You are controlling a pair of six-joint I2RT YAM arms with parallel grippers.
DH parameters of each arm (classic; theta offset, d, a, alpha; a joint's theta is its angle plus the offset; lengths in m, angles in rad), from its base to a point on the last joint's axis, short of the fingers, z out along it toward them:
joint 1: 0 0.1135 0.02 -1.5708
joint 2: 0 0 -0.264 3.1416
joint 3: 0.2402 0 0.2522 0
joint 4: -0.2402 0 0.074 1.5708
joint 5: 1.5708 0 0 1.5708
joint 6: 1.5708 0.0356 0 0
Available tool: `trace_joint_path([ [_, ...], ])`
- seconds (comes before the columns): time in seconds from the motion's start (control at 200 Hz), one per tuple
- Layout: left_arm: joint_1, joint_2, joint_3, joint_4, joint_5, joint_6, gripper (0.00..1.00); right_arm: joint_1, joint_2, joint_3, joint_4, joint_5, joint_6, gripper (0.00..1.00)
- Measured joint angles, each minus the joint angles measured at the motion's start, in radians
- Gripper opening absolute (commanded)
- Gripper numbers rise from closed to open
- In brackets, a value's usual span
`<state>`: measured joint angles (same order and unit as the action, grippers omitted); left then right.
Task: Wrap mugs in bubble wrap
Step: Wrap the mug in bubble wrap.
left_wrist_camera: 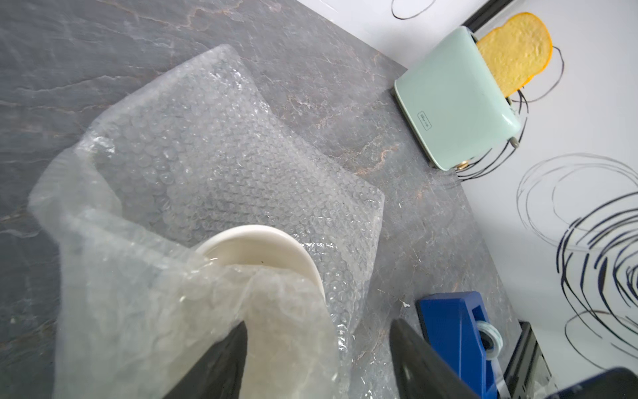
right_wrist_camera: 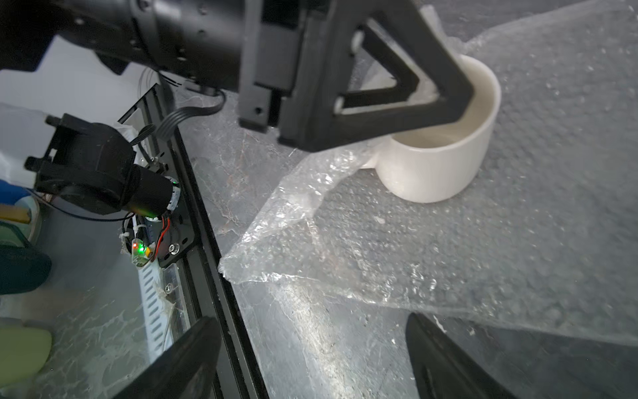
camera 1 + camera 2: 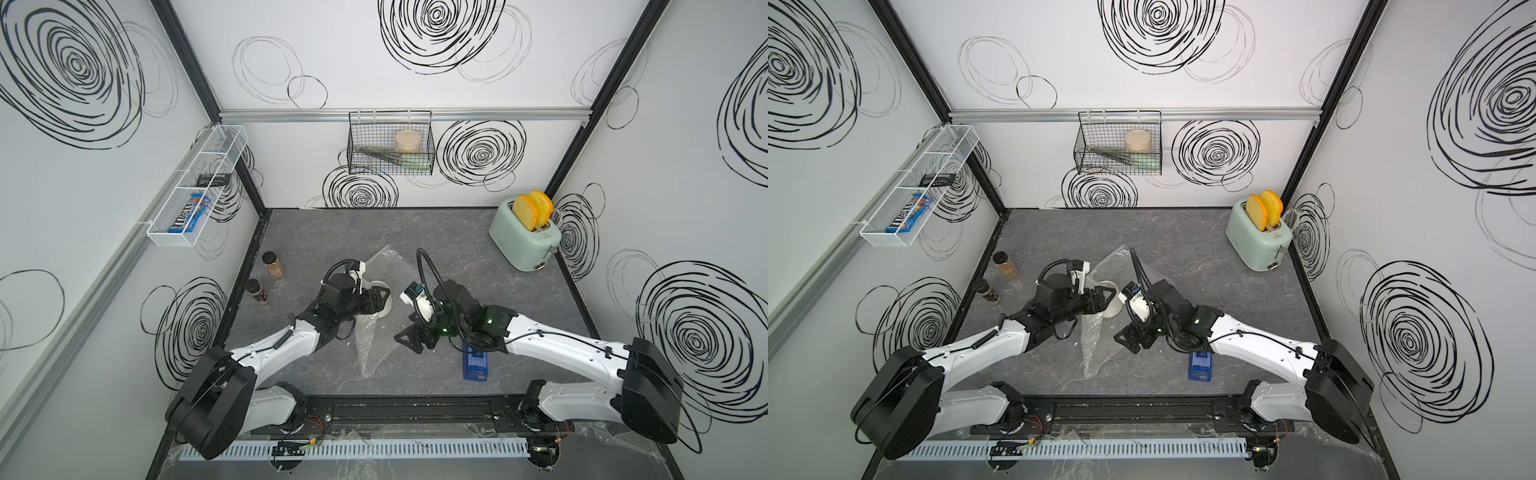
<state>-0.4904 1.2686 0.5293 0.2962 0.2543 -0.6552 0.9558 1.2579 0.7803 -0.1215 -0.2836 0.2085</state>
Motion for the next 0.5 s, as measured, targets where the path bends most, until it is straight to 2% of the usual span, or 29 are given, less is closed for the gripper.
trace_joint_path([
  [0.23,0.013,0.031,0.000,0.048,0.061,-0.024,0.79,0.064,0.000,-0.047,0.048,0.063,-0.032,0.83],
  [0.5,0.028,0.051,0.002,0.082,0.092,-0.037,0.80,0.208,0.000,-0.113,0.136,0.169,-0.133,0.77],
])
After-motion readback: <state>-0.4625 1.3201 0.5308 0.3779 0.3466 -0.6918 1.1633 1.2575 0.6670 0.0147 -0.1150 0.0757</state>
